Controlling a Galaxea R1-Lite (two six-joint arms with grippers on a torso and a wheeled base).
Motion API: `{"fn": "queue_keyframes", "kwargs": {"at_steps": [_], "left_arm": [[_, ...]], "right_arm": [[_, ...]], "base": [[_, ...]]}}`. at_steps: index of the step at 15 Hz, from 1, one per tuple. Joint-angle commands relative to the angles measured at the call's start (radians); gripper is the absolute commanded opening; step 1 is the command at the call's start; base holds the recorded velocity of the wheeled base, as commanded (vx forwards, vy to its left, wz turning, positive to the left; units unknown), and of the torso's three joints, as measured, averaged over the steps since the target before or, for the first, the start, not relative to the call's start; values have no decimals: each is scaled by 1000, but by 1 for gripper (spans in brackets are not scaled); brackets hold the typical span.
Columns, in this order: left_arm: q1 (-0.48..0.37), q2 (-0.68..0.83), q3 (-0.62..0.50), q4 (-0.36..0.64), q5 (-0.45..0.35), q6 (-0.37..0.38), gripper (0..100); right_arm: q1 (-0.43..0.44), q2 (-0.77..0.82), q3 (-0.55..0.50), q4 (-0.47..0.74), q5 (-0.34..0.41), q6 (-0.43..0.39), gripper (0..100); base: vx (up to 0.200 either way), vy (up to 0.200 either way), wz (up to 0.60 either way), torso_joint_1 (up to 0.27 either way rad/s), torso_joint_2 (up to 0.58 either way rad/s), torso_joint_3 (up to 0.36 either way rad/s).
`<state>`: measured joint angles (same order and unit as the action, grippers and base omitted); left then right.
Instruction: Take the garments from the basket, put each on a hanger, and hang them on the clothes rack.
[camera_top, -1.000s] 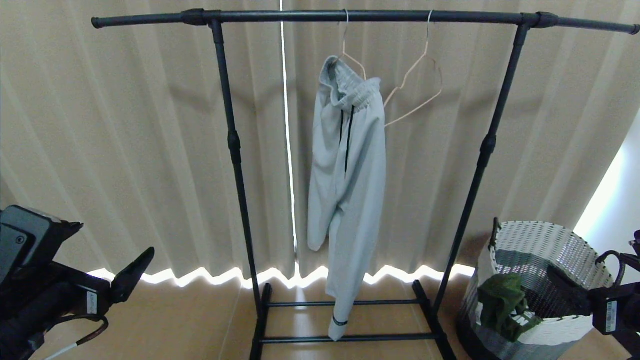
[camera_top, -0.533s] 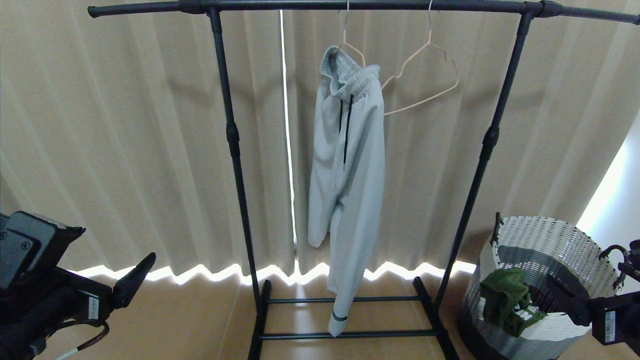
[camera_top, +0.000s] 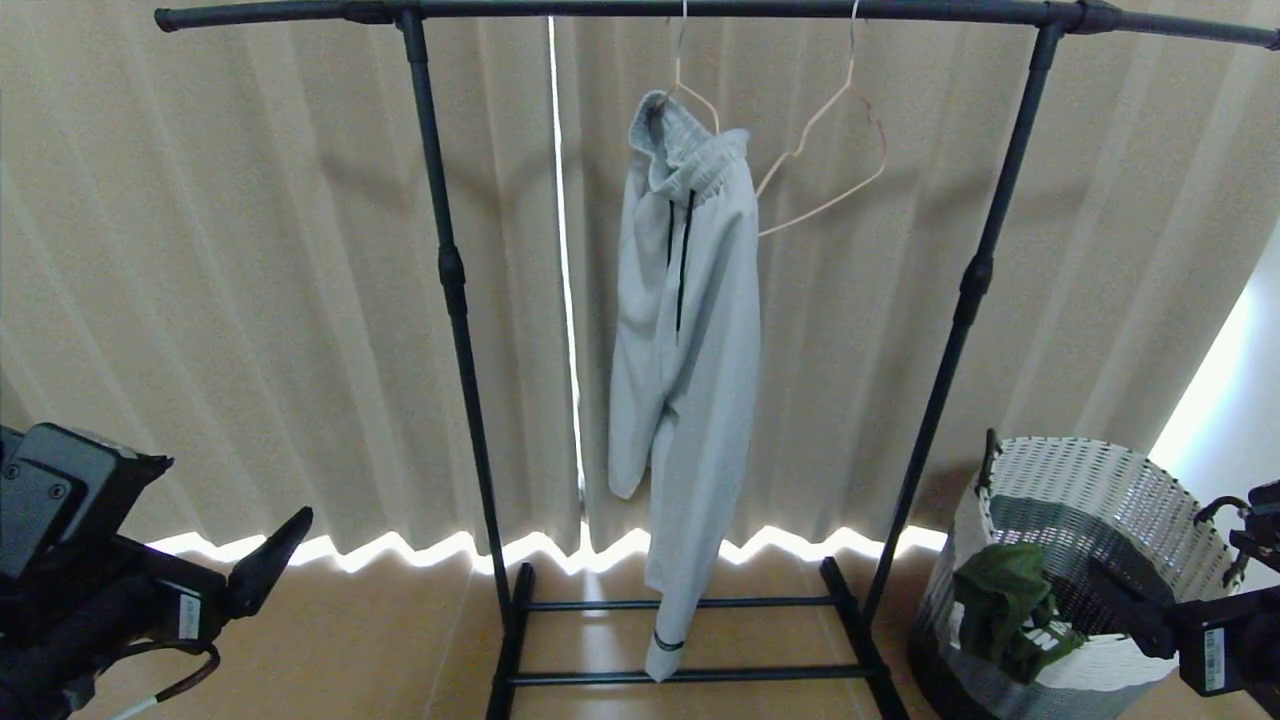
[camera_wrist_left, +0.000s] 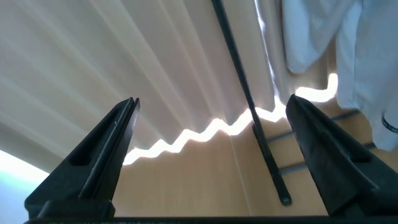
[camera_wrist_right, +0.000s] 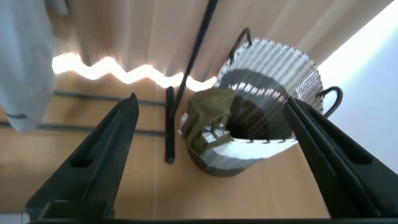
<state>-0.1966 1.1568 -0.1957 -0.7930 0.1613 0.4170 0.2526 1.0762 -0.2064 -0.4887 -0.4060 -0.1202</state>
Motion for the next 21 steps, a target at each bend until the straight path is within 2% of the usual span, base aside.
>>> {"fn": "queue_keyframes", "kwargs": {"at_steps": [1, 10, 18, 21], "left_arm": [[0, 0, 2, -2, 1, 0, 100], [-14, -3, 7, -2, 1, 0, 100], [-41, -2, 10, 0, 0, -7, 100], [-58, -3, 12, 0, 1, -9, 100]], "right_arm": [[1, 2, 4, -1, -1, 1, 100], [1, -1, 4, -2, -1, 1, 100], [1, -5, 7, -4, -1, 1, 100], [1, -13, 15, -7, -1, 1, 100]], "base": [[0, -200, 0, 7, 7, -2], [0, -200, 0, 0, 4, 2], [0, 0, 0, 0, 0, 0], [200, 0, 0, -2, -1, 4]]}}
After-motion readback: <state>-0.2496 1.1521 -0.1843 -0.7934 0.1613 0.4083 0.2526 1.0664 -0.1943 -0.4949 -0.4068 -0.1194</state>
